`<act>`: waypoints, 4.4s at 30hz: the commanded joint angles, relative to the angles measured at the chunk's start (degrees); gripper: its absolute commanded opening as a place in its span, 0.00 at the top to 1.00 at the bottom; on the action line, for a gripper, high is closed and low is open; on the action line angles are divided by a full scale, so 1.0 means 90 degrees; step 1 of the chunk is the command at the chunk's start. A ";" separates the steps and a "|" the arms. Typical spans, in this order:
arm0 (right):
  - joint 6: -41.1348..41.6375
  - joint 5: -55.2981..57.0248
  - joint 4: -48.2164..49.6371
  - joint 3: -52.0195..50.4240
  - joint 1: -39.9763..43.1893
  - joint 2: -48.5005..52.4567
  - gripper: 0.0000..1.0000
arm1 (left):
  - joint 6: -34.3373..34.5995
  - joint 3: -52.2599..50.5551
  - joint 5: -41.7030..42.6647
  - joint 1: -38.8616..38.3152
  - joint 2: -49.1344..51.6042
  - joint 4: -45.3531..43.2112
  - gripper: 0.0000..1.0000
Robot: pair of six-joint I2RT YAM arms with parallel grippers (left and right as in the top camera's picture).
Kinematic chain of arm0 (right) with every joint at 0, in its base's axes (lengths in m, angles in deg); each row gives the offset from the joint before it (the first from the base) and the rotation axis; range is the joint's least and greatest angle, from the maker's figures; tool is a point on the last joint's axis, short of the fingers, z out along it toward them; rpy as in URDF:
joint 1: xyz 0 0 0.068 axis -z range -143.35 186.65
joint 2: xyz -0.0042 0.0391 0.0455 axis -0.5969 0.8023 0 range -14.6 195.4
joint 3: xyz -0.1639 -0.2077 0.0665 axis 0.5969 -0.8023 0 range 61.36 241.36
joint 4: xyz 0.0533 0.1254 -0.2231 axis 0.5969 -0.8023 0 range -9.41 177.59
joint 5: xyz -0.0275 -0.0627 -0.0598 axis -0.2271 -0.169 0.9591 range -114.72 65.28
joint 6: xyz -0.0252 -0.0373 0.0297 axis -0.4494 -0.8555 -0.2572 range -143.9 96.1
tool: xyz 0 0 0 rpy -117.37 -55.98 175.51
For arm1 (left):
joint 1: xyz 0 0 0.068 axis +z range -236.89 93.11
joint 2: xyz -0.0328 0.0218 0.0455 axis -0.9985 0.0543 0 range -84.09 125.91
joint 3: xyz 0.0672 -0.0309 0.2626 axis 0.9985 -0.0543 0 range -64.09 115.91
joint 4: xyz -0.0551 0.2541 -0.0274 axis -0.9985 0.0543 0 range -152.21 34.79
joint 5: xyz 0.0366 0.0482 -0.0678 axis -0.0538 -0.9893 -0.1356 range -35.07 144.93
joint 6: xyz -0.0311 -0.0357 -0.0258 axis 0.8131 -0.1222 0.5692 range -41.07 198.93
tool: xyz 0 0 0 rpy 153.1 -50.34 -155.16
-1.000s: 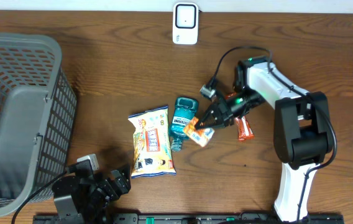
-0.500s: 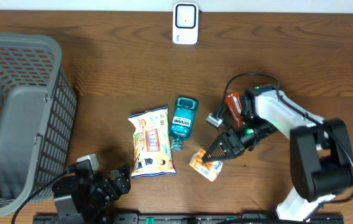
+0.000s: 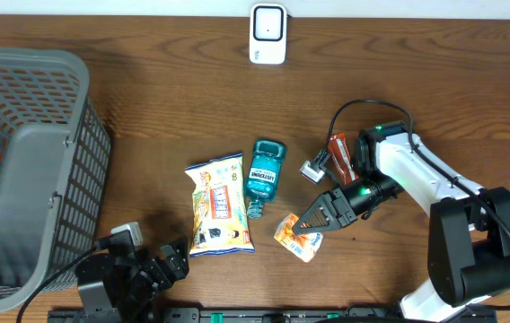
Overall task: Scan the item barcode
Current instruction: 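Lift the orange packet and reorient it in the right gripper, then raise the orange packet to the scanner window with the right gripper, then carry the orange packet right and release it off the table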
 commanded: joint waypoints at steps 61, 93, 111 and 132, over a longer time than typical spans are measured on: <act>0.5321 0.4719 1.0788 -0.0022 -0.0034 -0.0100 0.99 | -0.0109 -0.0036 0.0066 0.0022 -0.0010 0.0248 0.02; 0.3128 0.8046 1.0525 0.6523 -0.0617 0.4194 0.99 | -0.0109 -0.0036 0.0066 0.0022 -0.0010 0.0248 0.02; 0.2395 0.9695 1.0673 0.6598 -0.0908 0.4568 0.99 | -0.0109 -0.0036 0.0066 0.0022 -0.0010 0.0248 0.02; 0.4648 1.1383 0.6504 0.6586 0.1280 0.2919 0.99 | -0.0109 -0.0036 0.0066 0.0022 -0.0010 0.0248 0.01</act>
